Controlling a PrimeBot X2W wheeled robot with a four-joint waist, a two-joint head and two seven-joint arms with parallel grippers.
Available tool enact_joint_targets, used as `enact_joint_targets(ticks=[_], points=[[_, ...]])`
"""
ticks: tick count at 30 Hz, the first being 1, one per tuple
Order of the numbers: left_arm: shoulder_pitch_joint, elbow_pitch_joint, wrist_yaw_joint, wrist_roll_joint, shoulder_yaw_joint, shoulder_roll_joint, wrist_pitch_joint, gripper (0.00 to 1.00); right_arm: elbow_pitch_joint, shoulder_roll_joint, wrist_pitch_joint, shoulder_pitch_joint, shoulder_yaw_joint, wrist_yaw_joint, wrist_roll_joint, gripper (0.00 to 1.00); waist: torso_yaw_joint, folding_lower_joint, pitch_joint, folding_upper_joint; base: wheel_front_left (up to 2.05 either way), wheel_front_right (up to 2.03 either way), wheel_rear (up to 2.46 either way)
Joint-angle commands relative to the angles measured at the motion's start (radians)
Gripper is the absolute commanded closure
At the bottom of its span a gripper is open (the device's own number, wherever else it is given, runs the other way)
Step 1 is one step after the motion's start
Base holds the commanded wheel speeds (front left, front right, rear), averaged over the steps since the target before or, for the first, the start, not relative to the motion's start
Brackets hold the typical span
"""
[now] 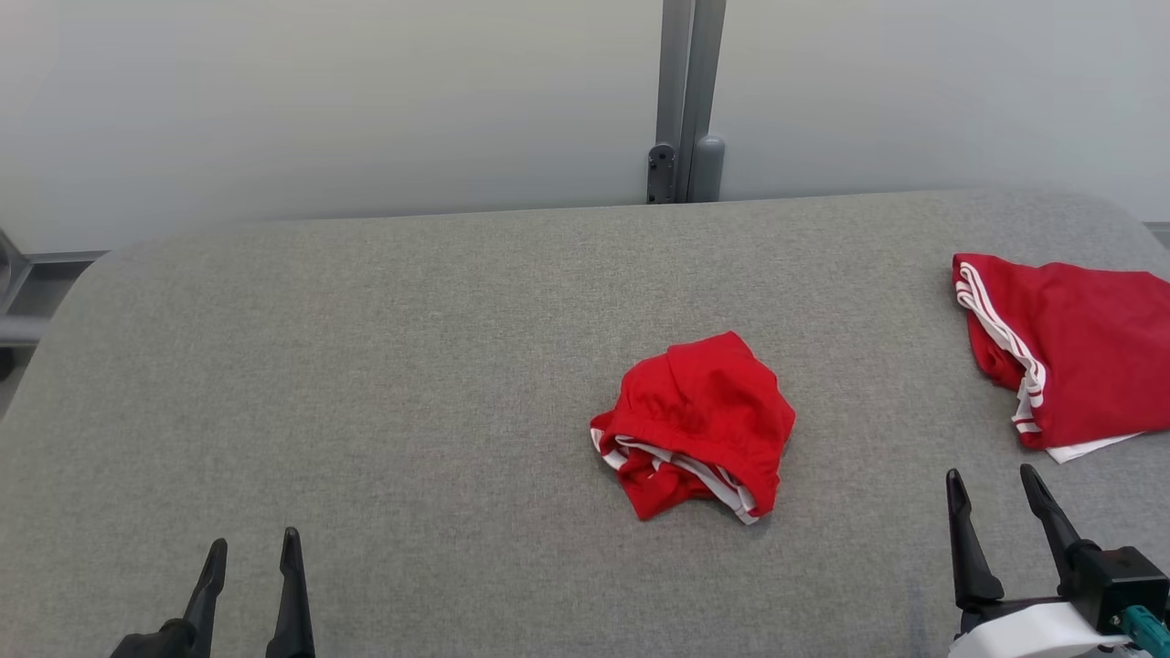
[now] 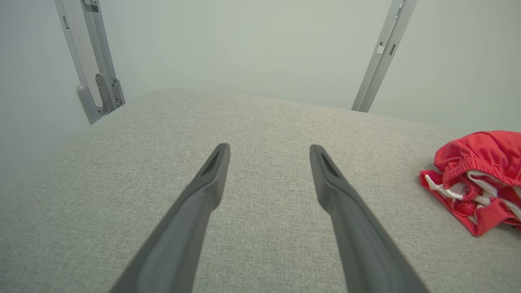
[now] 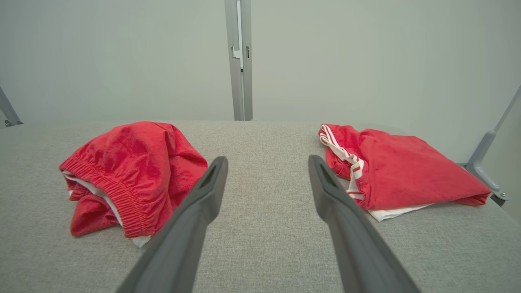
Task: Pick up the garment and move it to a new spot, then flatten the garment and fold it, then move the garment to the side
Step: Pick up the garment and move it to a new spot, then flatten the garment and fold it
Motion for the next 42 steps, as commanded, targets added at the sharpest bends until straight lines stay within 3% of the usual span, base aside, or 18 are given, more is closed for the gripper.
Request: enact_joint_targets(ticks=[1,12,20,42], points=[[0.013,-0.003,-0.009,0.016,0.011,-0.008,0.0,0.0,0.005,0.003,-0.002,0.01,-0.002,-0.001,0.002,0.0,-0.006,0.0001,-0.001,0.0,0.0,0.0,0.0],[0.011,-0.009,-0.025,0.053,0.013,-0.036,0.0,0.0,0.015,0.009,-0.002,-0.015,0.008,-0.001,0.002,0.0,-0.033,0.0001,0.004,0.0,0.0,0.0,0.0],[0.002,0.015,-0.025,0.018,-0.05,-0.002,0.0,0.0,0.021,0.008,-0.002,-0.022,0.018,-0.001,0.002,0.0,-0.043,0.0001,0.007,0.0,0.0,0.0,0.0],[-0.009,0.019,-0.025,0.016,-0.062,0.013,0.0,0.0,0.022,-0.023,-0.002,-0.029,0.072,-0.001,0.031,0.0,-0.039,0.0001,0.017,0.0,0.0,0.0,0.0]])
